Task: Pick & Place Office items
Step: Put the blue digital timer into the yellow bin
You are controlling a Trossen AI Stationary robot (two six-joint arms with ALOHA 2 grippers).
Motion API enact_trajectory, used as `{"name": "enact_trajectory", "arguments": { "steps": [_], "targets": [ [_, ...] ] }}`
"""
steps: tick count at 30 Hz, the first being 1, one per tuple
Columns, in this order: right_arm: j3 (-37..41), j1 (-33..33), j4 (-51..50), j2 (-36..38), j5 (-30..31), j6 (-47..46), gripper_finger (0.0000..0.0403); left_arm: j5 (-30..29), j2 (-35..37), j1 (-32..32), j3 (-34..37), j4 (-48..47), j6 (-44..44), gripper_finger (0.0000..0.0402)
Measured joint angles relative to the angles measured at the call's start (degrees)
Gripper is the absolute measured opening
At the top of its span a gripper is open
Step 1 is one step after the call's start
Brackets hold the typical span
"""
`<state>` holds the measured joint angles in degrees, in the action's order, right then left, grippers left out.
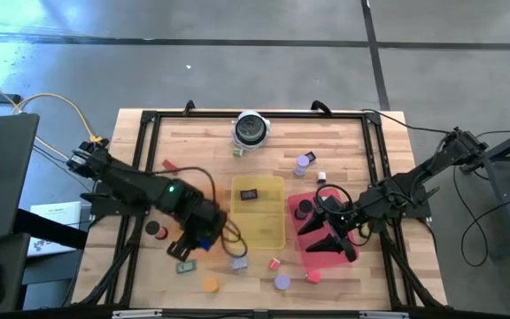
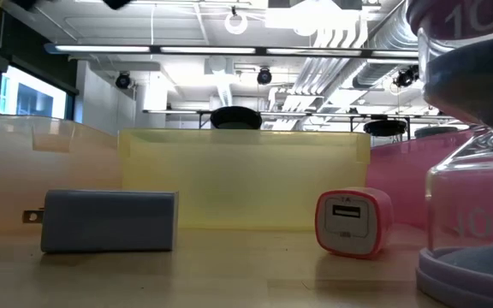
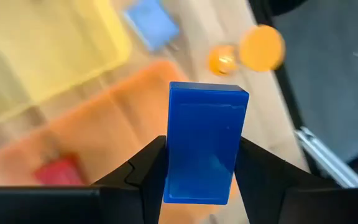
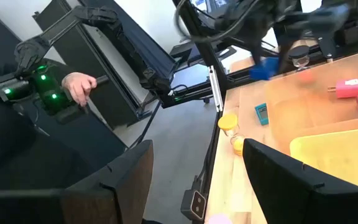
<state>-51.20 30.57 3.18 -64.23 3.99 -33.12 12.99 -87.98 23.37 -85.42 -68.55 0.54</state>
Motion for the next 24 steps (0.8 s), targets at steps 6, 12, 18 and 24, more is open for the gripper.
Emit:
{"name": "enact_trajectory", "arguments": {
  "steps": [6,12,18,24],
  "targets": [
    [0.0,-0.07,0.08,0.0,0.51,0.37,0.0238,-0.43,-3.36,-6.45,-2.72,-1.0,-4.65,0.0156],
    [0.0,-1.17,-0.1,1.28,0.69,2.77,0.0238,-2.71,-8.9,-11.66,-8.15,-1.3,-9.96,0.0156],
    [0.0,-2.22,-0.34,1.99,2.04,5.38,0.0238,-3.07,-14.68,-16.68,-12.98,0.33,-11.21,0.0156],
    [-0.01,-2.19,-0.36,2.12,3.68,7.25,0.0238,-2.4,-17.31,-18.55,-13.14,7.56,-10.72,0.0156]
  ]
}}
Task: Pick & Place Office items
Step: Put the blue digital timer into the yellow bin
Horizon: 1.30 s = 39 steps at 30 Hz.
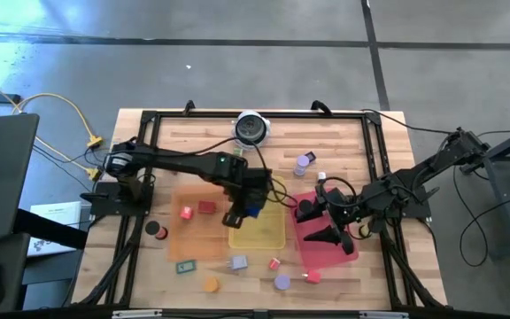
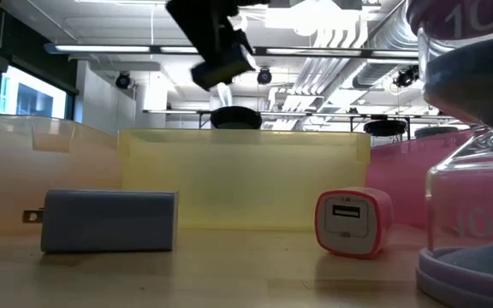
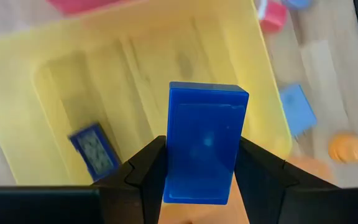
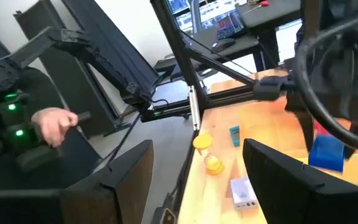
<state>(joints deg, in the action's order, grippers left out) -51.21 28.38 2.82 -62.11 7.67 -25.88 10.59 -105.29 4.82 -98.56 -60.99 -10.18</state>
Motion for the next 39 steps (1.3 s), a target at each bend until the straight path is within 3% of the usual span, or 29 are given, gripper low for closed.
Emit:
{"name": "enact_trajectory", "arguments": {
  "steps": [5,22,39],
  "targets": [
    [0.01,0.0,0.09,0.67,1.63,2.18,0.0238,0.13,-2.88,-0.69,0.0,3.25,3.5,0.0156],
    [-0.01,0.14,0.38,1.62,2.71,3.66,0.0238,0.13,-12.59,-0.63,0.09,5.95,3.63,0.0156],
    [-0.01,0.55,-2.26,1.6,2.27,3.44,0.0238,-1.55,-12.73,-2.14,7.8,8.96,6.69,0.0156]
  ]
}}
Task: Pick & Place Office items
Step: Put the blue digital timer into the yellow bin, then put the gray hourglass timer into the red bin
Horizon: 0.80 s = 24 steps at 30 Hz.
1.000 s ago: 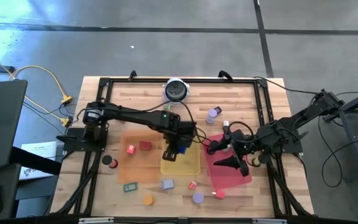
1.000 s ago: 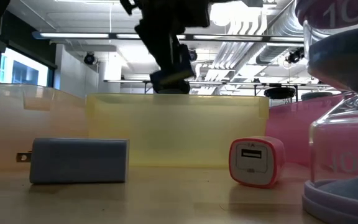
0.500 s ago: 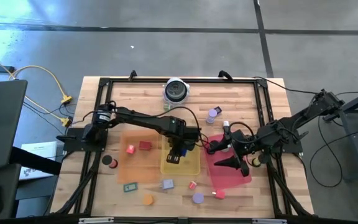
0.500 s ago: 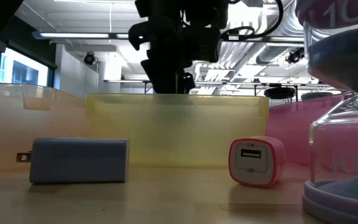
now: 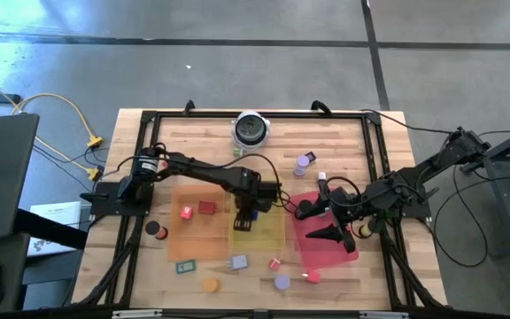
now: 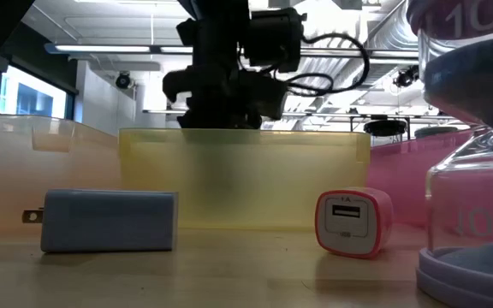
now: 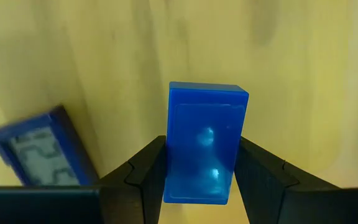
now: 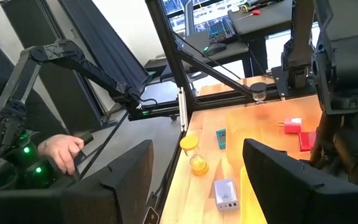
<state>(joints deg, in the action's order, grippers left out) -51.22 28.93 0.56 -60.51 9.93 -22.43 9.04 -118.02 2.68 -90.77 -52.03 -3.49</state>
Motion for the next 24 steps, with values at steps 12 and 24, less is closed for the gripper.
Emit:
{"name": "enact_trajectory", "arguments": {
  "steps": [12,24],
  "targets": [
    [0.0,-0.06,-0.25,0.0,0.1,0.19,0.0238,-3.7,0.0,1.13,0.84,0.59,4.1,0.0172],
    [0.0,-0.04,-0.22,0.0,0.62,-0.17,0.0238,-4.92,0.0,1.96,0.84,0.4,4.55,0.0223]
  ]
}}
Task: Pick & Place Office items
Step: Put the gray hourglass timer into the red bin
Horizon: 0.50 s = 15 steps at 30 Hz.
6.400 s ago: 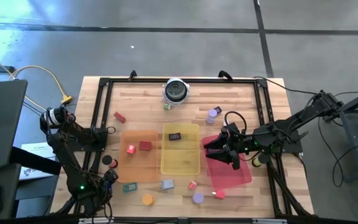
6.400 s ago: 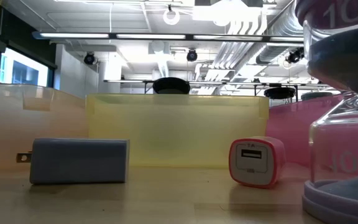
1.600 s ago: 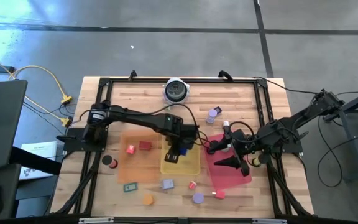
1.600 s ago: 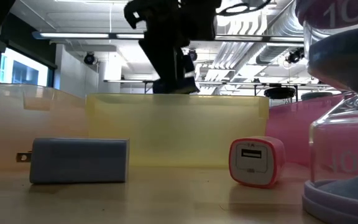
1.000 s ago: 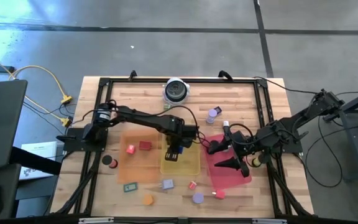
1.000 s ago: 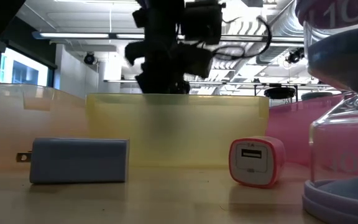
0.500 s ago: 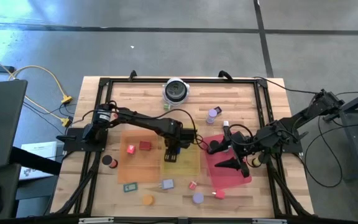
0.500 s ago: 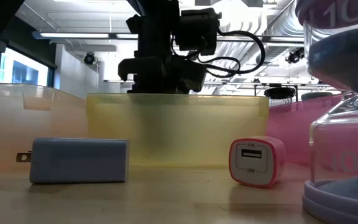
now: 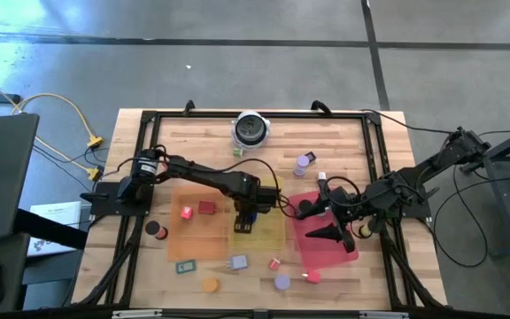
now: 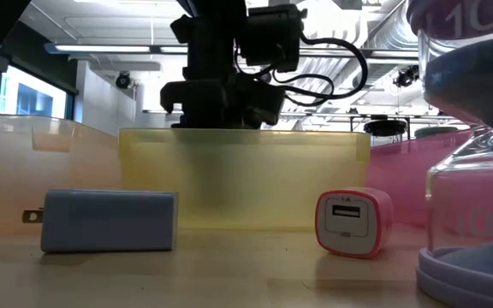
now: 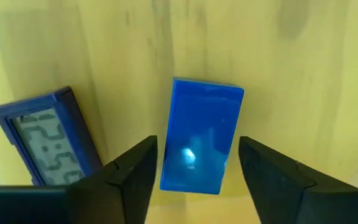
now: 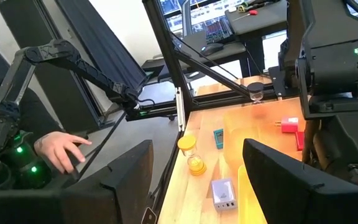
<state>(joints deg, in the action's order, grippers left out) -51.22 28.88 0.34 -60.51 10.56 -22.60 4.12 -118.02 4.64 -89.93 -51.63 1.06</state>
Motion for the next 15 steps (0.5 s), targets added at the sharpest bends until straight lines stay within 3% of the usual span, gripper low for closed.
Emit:
{"name": "enact_trajectory", "arguments": {
  "steps": [8,12,15],
  "targets": [
    [0.0,0.0,0.07,0.0,0.62,-0.25,0.0238,0.33,0.0,-0.61,0.0,-0.38,-2.69,0.0307],
    [0.0,-0.02,0.14,0.0,1.52,-0.25,0.0238,0.72,0.0,-1.88,0.0,-0.45,-4.48,0.0321],
    [0.0,-0.02,0.33,0.0,1.52,-0.25,0.0238,0.7,0.73,-2.53,0.0,-1.4,-0.59,0.0322]
  ]
}}
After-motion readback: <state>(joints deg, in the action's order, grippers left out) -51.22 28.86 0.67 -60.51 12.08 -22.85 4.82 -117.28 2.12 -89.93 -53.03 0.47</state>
